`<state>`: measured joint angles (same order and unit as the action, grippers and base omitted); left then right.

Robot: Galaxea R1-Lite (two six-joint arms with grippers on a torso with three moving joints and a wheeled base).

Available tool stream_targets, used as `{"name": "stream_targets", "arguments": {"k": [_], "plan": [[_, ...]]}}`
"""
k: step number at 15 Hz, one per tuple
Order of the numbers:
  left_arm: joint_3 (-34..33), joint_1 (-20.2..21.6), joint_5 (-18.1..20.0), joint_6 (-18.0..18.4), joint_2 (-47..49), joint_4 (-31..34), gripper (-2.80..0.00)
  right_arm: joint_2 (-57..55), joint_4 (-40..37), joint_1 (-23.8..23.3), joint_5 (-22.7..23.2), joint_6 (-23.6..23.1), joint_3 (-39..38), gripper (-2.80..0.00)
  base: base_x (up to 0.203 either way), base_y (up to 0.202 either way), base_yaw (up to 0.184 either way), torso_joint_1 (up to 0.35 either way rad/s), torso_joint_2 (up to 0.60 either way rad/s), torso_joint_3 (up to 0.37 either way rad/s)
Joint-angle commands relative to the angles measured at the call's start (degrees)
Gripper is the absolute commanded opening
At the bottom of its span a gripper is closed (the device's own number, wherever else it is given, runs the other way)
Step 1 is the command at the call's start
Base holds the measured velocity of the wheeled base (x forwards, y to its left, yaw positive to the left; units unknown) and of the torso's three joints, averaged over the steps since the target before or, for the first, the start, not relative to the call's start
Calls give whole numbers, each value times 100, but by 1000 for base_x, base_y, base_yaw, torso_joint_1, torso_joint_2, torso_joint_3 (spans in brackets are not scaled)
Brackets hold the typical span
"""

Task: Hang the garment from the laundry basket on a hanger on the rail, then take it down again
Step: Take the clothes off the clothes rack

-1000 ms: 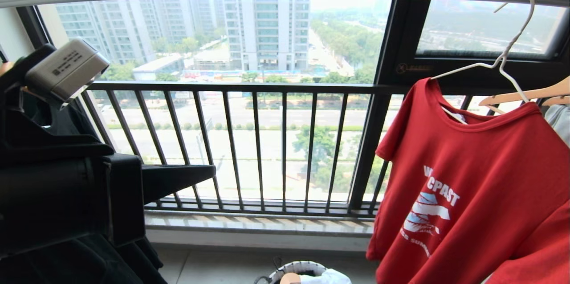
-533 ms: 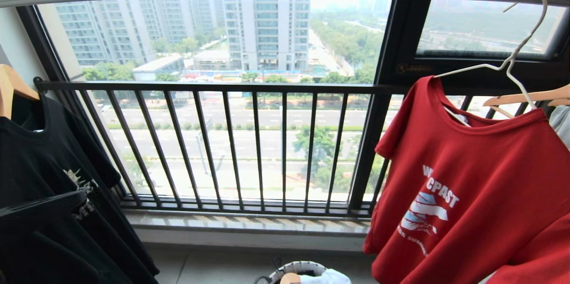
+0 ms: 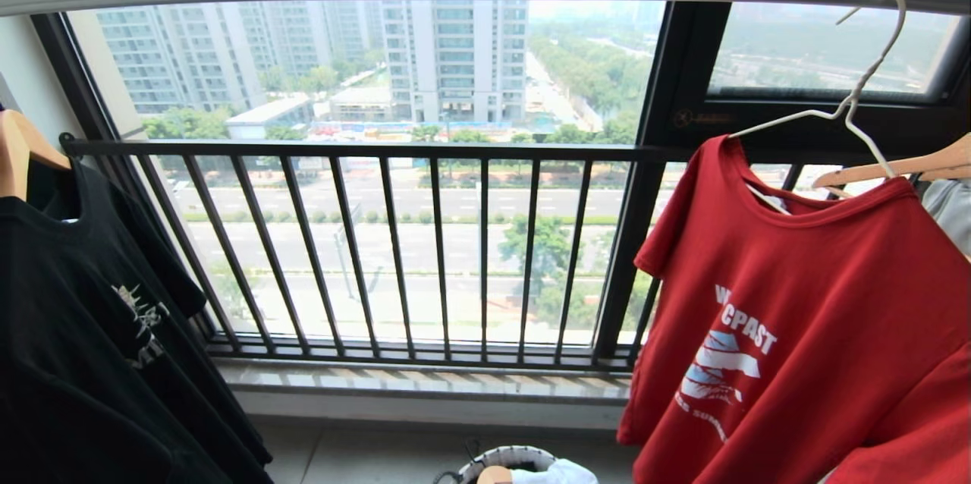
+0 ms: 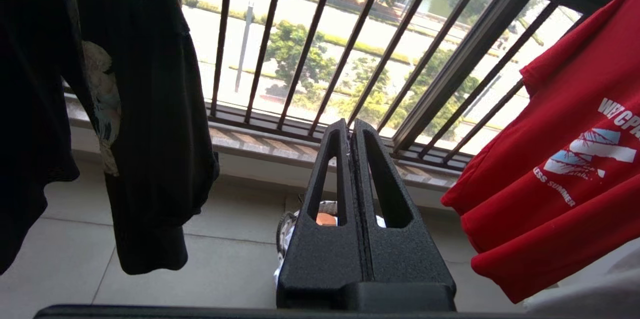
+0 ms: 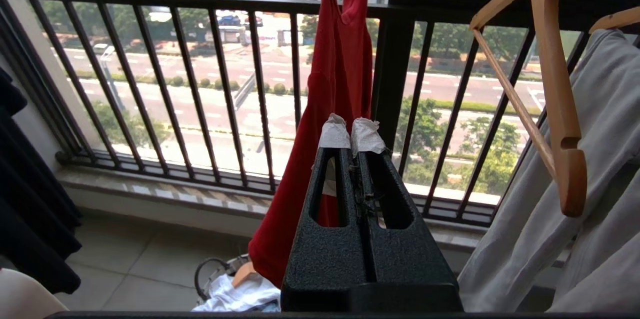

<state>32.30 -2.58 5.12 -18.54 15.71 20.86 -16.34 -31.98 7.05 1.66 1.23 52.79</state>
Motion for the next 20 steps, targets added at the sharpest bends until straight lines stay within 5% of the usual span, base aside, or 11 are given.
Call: {"name": "stream_targets", "arguments": {"k": [1, 4, 7, 11, 14, 18, 20], "plan": [[-279, 176, 46, 58, -777, 92, -280, 2, -48, -58, -52, 150, 35, -280, 0, 0, 0, 0, 0, 0], [-804, 204, 30, 253, -1284, 105, -280, -122, -28, -639, 30, 124, 96, -280, 0, 0, 0, 0, 0, 0], [-1446, 205, -199, 596, -1559, 60, -280, 317, -138, -730, 296, 51, -24, -280, 0, 0, 0, 0, 0, 0], [-2217, 205, -547, 1320, -1562, -669, -280, 965, -57, -707, 482, -328, -1545, -280, 0, 0, 0, 0, 0, 0], [-3120, 205, -887, 1969, -1562, -2282, -280, 1492, 1008, -705, 402, -446, -3185, -280, 0, 0, 0, 0, 0, 0], [-3220, 205, -834, 1987, -1562, -2334, -280, 1617, 3407, -705, 56, -551, -5193, -280, 0, 0, 0, 0, 0, 0], [-3230, 205, -794, 1956, -1562, -2078, -280, 1635, 3132, -705, 9, -606, -5282, -280, 0, 0, 0, 0, 0, 0]]}}
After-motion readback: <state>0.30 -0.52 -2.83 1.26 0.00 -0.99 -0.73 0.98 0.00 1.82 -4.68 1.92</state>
